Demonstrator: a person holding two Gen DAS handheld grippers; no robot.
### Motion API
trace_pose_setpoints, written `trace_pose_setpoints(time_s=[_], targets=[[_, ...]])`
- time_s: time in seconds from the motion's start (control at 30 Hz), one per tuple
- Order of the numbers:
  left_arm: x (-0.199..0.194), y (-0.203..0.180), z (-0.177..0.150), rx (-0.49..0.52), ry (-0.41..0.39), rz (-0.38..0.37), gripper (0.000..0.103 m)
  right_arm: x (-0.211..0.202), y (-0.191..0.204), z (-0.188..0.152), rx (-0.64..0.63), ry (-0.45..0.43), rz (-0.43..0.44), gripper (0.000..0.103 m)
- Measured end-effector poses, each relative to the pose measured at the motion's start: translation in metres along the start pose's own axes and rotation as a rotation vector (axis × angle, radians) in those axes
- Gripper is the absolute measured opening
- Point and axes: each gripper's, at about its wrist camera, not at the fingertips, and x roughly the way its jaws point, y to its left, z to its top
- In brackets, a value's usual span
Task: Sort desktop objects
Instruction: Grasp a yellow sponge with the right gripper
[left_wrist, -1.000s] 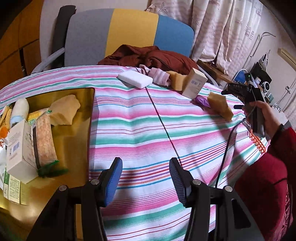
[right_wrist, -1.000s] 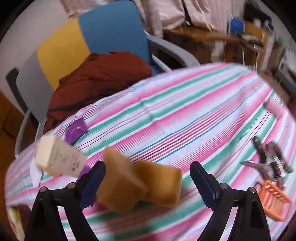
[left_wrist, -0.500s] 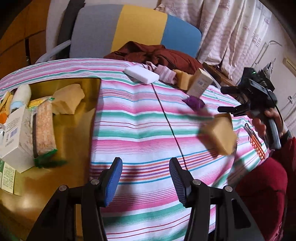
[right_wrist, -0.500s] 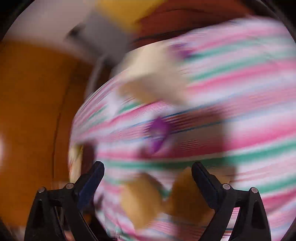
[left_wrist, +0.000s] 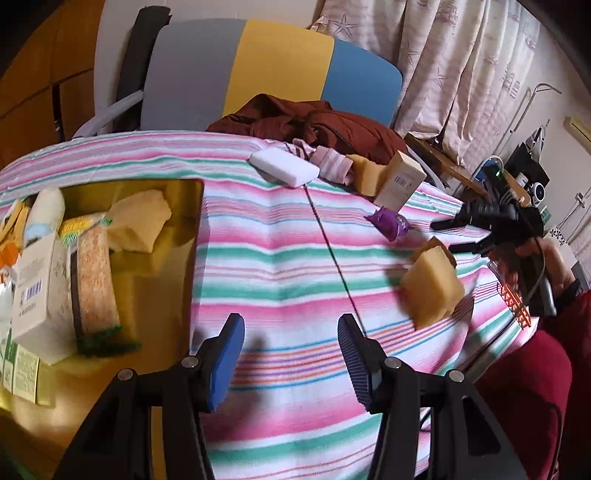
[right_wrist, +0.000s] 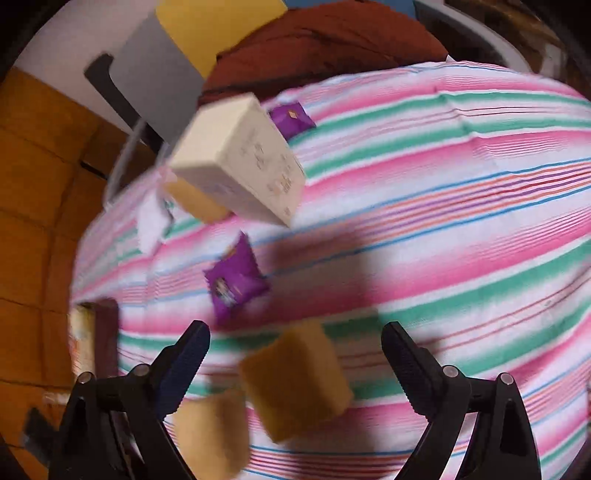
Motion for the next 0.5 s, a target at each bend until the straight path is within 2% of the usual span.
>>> trace_pose_setpoints(time_s=[0.1,0.3,0.4,0.43,0.5], targets=[[0.005,-0.008,0.013,0.009,0.003,-0.026,0.053,0.01,0.009,-0.006,-0.071,0.055,-0.06,0.089],[0.02,-0.041,0.04,0.088,0.006,-0.116,0.056,0.021,0.031,-0.015,-0.205,0.115,-0.097,0.088],[0.031,-0.057,0.048,0.114,0.035,-0.155,0.058,0.03,0.034,-0.02,-0.27,0.142,-0.193,0.063],[0.034,-0.062,0.05,0.123,0.041,-0.161,0.058,0.026,0.033,-0.018,-0.268,0.125,-0.185,0.057],[0.042,-0.073,0.052,0.137,0.065,-0.182,0.058,0.016,0.025,-0.012,-0.22,0.077,-0.162,0.056]])
